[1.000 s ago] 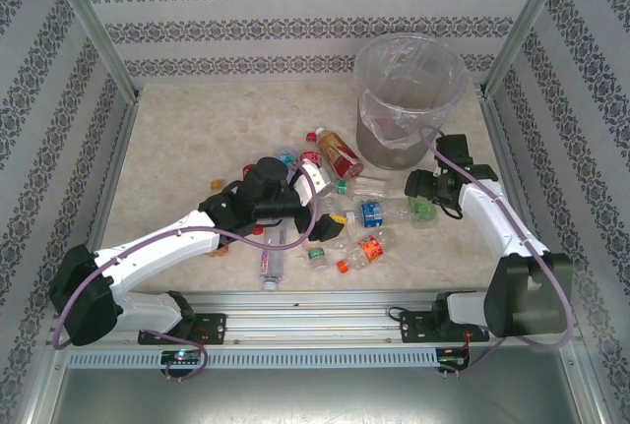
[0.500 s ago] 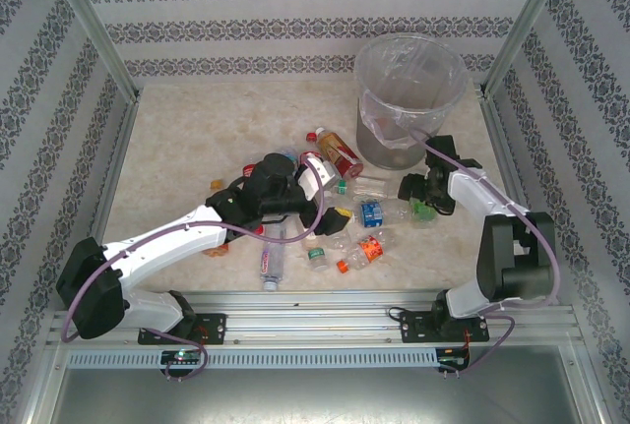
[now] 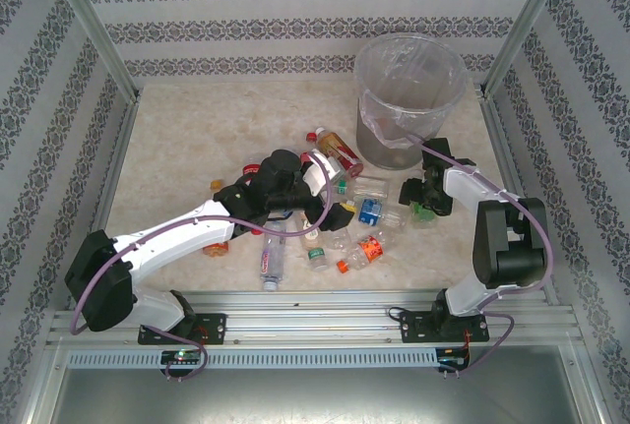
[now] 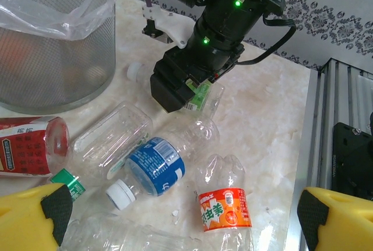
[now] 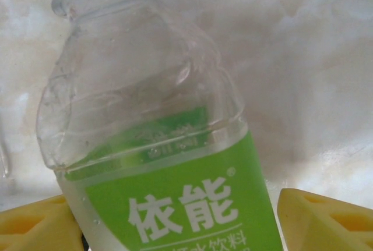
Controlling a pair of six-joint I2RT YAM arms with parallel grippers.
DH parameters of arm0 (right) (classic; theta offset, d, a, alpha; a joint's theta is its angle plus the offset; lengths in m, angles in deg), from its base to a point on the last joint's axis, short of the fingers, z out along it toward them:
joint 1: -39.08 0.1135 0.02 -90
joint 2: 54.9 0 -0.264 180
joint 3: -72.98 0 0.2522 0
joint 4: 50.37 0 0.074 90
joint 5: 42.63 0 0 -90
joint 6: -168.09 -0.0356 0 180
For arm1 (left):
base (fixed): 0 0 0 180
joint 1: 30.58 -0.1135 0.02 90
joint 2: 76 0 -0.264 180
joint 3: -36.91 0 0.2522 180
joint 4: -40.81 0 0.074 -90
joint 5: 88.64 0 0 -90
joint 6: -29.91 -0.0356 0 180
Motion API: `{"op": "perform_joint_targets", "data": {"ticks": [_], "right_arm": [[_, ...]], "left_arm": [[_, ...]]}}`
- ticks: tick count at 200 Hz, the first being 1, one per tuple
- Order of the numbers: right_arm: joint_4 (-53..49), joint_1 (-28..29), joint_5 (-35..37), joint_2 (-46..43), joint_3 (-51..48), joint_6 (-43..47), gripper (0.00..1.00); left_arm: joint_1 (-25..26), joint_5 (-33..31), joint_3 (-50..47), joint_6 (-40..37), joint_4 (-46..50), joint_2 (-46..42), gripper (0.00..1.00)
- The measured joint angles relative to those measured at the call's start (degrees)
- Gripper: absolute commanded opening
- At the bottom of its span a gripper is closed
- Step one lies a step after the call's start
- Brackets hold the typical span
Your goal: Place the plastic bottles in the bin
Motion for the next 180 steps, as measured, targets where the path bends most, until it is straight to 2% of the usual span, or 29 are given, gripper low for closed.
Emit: {"op": "perform_joint_targets", "data": {"ticks": [31, 57, 149, 180], "right_arm": [[0.17, 0.00, 0.22, 0.00, 0.00, 0.79, 0.67], [0.13, 0.00, 0.22, -0.55, 0.00, 0.74, 0.63], [-1.57, -0.33, 0.28, -10.71, -2.34, -2.12, 0.58], [-4.15, 0.35, -0.04, -17.00, -3.96, -4.59, 0.56]], "left_arm": [[0.00, 0.00, 0.35, -0.02, 0.00, 0.00, 1.00], [0.00, 0.02, 0.46, -0.04, 0.02, 0.00, 1.00], [0.00, 2.54, 1.57, -0.09, -0.28, 0.17, 1.00], [0.00, 3.28, -1.55, 0.24, -5.11, -0.31, 1.00]]}}
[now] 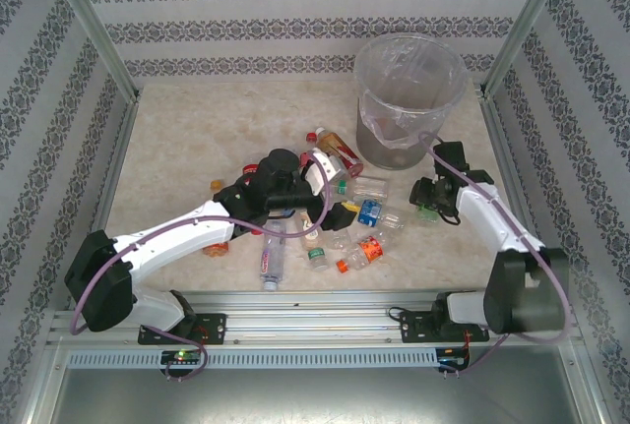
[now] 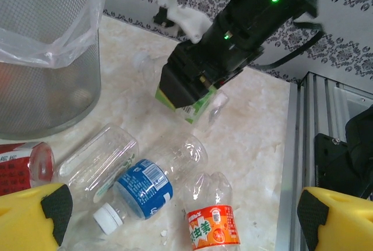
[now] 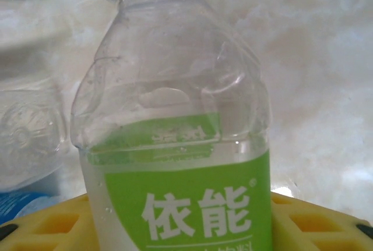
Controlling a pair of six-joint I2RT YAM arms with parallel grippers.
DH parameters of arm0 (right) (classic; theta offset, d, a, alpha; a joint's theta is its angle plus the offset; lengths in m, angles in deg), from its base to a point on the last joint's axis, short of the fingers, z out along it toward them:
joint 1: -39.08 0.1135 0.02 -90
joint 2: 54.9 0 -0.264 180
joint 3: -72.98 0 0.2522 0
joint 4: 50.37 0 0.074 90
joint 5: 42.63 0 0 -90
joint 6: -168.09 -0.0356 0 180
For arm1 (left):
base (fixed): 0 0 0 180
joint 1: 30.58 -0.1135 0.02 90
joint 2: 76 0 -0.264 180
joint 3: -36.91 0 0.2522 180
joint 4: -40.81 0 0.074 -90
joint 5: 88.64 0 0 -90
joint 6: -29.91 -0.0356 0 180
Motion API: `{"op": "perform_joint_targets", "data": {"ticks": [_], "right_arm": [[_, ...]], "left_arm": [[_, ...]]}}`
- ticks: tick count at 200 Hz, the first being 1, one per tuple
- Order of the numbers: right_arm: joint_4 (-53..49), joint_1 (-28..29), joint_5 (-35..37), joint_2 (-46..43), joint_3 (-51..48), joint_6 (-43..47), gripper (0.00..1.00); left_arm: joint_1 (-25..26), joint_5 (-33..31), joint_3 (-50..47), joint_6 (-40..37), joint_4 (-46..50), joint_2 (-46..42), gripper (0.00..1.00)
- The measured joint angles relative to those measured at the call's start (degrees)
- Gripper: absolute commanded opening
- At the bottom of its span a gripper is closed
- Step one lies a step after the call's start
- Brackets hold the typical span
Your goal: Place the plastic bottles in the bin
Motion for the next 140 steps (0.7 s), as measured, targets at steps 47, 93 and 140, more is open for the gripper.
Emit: {"op": "perform_joint_targets", "data": {"ticks": [47, 93, 140], "right_arm": [[-3.96, 4.00, 0.02, -10.51, -0.20, -3.15, 0.56], [-5.90, 7.78, -0.26, -15.19, -0.09, -5.27, 0.55], [-7.39, 8.79, -1.84, -18.82, 2.49, -5.33, 0.53]], "left_arm": [[0.15, -0.98, -7.08, 0.83, -1.60, -2.82, 1.00], [0.55, -3.23, -7.17, 0.81, -1.68, -6.51, 1.00], [1.20, -6.01, -7.17, 0.76, -1.66, -8.85, 1.00]]}}
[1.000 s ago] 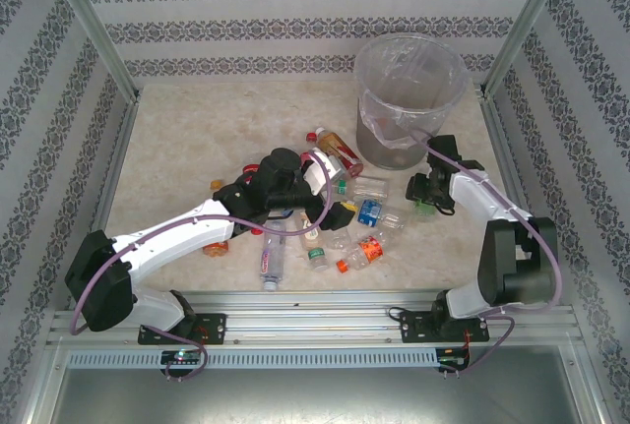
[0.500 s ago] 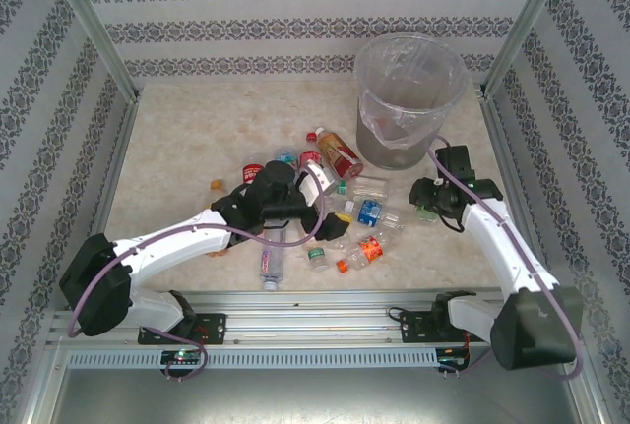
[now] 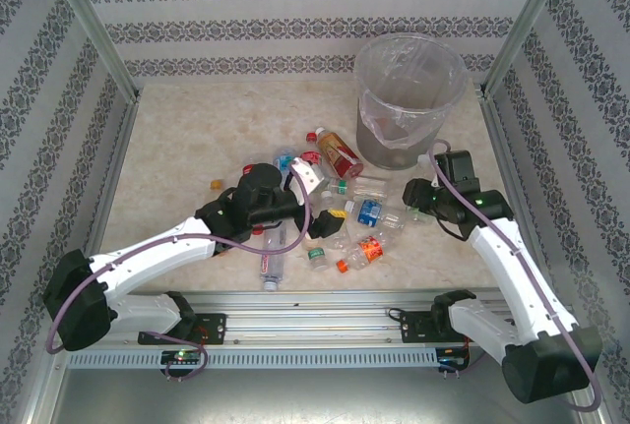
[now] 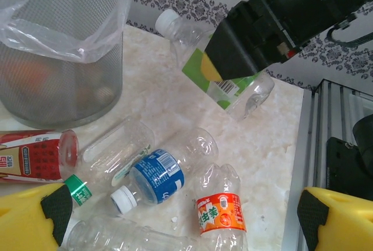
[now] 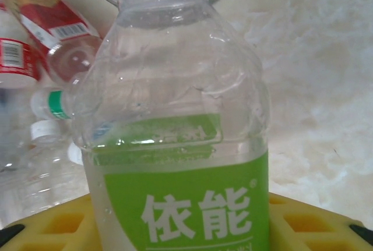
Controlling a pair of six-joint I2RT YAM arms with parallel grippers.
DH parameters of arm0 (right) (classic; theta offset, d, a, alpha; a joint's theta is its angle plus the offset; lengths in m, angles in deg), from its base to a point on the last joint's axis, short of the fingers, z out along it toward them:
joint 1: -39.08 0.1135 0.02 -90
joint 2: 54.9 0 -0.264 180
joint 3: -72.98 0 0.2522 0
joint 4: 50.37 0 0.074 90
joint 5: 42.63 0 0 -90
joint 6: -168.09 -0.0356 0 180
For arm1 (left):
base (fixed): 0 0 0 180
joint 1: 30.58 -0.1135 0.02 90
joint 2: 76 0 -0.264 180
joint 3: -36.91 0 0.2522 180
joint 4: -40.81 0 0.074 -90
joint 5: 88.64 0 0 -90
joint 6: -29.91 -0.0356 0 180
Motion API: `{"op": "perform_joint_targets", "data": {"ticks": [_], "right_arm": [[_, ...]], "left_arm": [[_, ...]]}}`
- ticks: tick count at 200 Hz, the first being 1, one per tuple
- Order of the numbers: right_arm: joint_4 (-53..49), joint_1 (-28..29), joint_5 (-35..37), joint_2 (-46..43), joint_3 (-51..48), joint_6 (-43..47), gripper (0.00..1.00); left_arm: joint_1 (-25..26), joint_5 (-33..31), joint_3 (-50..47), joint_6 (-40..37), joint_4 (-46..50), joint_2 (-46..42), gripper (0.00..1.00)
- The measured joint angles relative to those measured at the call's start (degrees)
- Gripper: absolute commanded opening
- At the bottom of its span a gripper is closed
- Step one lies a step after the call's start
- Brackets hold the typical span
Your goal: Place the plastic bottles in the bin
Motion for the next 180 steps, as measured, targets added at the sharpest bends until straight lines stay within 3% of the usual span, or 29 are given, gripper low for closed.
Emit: {"op": "perform_joint_targets", "data": {"ticks": [94, 180], "right_arm": [[-1.49, 0.07, -5.86, -6.12, 13.07, 0.83, 0.51], [-0.55, 0.04, -5.92, 5.14, 31.43, 5.25, 0.50]], "left_arm": [[0.04, -4.02, -0.22, -0.26, -0.09, -1.42, 1.00], [0.04, -4.96, -0.39, -0.46, -0.11, -2.51, 1.00]]}}
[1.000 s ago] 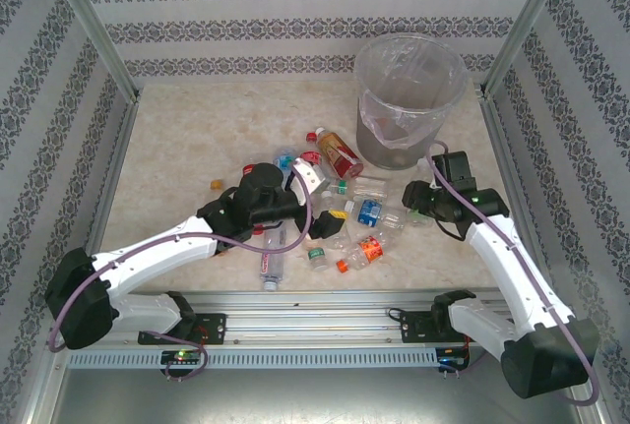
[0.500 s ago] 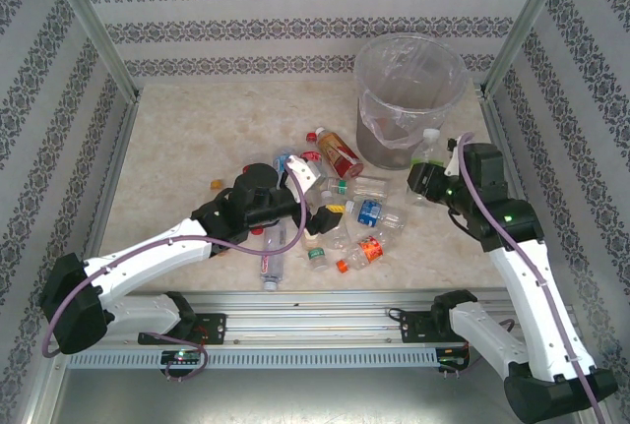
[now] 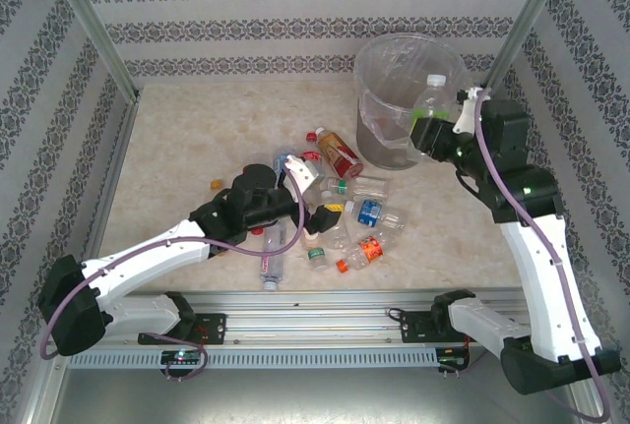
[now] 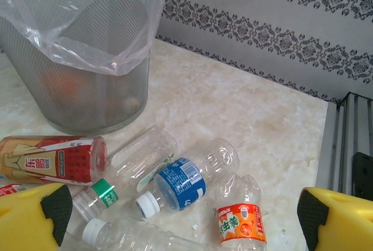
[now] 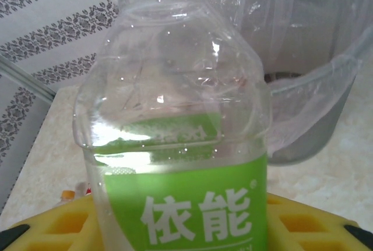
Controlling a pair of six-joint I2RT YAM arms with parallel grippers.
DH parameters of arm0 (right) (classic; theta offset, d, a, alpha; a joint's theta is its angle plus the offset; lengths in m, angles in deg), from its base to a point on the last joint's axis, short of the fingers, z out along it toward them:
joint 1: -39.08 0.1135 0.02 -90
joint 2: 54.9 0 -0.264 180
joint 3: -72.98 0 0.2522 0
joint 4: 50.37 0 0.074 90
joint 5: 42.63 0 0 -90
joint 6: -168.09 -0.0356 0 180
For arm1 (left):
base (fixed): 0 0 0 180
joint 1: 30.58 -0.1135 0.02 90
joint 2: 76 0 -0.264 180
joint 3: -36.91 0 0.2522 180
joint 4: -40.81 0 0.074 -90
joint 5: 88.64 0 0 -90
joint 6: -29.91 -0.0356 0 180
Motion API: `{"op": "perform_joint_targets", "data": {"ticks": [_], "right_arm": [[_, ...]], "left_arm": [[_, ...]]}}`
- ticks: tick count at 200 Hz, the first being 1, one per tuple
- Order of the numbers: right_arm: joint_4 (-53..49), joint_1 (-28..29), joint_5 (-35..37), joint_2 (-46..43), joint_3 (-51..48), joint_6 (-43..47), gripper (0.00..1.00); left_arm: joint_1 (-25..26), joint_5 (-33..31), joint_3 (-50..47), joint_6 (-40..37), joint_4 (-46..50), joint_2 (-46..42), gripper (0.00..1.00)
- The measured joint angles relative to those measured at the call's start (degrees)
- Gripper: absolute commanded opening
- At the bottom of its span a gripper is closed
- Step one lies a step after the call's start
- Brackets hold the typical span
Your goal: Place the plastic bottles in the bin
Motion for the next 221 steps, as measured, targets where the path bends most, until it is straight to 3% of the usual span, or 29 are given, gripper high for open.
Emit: {"op": "perform_joint_targets", "data": {"ticks": [117, 221], "right_arm": [[1.16, -0.26, 4.81, 24.98, 24.90, 9.55, 0.50], [-2.03, -5.29, 5.11, 43.80, 37.59, 13.51, 0.50]], "left_arm": [[-0.02, -2.56, 0.00, -0.85, -0.13, -0.94, 1.00], [-0.50, -2.56, 0.00, -1.14, -0.24, 1.70, 1.00]]}}
